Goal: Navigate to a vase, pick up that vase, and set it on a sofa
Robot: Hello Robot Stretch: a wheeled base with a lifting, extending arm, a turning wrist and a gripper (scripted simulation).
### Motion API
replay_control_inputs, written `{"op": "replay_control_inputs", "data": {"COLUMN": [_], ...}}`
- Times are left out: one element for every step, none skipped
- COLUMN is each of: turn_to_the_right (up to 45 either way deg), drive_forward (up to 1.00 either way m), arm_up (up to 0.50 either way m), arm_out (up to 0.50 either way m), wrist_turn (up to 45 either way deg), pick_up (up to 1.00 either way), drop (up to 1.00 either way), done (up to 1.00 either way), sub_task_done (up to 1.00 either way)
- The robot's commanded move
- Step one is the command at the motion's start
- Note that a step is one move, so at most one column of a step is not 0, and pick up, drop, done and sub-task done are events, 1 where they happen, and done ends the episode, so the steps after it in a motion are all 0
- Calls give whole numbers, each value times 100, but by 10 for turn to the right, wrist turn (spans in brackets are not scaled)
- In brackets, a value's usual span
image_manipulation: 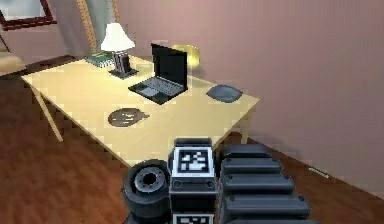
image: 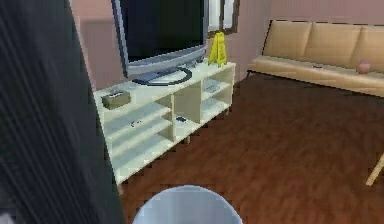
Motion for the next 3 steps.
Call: {"op": "replay_control_inputs", "data": {"turn_to_the_right": [300,0,0], "drive_forward": [0,100,100], "arm_up": [0,0,0], "arm_out": [0,0,0], "wrist_turn": [0,0,0], "pick_up": [0,0,0], "drop": [0,0,0], "done": [0,0,0], "sub_task_done": [0,0,0]}}
